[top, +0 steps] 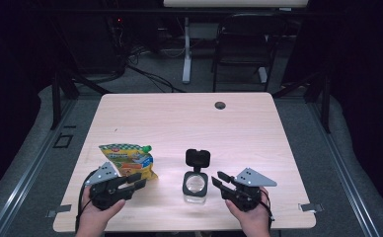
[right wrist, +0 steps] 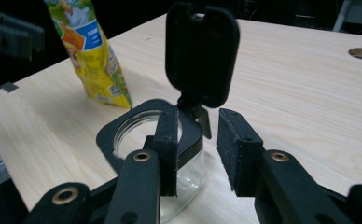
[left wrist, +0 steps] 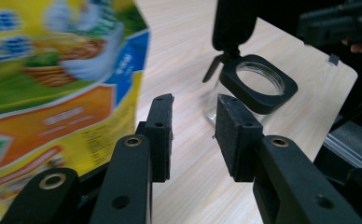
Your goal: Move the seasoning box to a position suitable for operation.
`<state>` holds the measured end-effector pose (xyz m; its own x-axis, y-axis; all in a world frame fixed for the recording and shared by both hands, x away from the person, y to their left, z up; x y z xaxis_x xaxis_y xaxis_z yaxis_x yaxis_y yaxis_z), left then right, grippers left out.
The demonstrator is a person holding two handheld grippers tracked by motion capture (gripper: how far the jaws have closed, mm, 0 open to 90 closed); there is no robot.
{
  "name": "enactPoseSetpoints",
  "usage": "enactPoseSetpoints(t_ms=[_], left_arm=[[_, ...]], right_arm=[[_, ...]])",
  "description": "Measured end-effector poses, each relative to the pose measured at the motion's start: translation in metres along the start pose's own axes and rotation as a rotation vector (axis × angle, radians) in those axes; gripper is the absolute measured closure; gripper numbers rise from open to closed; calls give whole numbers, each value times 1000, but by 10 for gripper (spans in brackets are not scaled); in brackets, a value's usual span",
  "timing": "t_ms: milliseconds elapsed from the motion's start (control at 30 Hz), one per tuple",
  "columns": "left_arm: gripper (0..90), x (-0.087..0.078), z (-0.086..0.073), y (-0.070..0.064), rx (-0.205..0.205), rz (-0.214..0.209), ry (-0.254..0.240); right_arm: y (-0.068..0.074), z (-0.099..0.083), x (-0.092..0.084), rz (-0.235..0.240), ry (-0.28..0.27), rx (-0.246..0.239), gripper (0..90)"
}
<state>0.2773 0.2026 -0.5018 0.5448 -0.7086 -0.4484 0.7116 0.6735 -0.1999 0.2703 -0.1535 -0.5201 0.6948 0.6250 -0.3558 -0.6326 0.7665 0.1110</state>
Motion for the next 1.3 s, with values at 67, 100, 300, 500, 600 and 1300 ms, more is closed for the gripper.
enactPoseSetpoints(t_ms=[67,100,300,500,600,1300], left_arm=[[672,-6,1,5,-4,13,-7],[672,-8,1,6,-4,17,-7],[698,-22,2,17,-1,42,-3],[698,-35,9,25,-22,85,-25],[696,-43,12,31,-35,109,-39],[641,-65,29,84,-123,223,-120]], right_arm=[[1,-2,0,0,4,-13,693],[2,-2,0,4,10,-17,693],[6,-2,2,19,10,-19,693],[12,7,6,44,23,-45,695],[16,14,11,68,25,-47,696],[41,62,71,157,58,-123,694]])
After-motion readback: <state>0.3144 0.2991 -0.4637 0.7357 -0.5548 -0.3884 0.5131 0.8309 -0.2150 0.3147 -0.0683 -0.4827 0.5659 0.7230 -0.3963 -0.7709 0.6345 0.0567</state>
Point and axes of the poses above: each handheld gripper's, and its own axes: x roughly forward along the jaws, z roughly out of its top, y roughly to its left, the point moved 3 cm from there along x, roughly forward along the jaws, and after that the axes turned 3 degrees about -y, right-handed, at the moved point
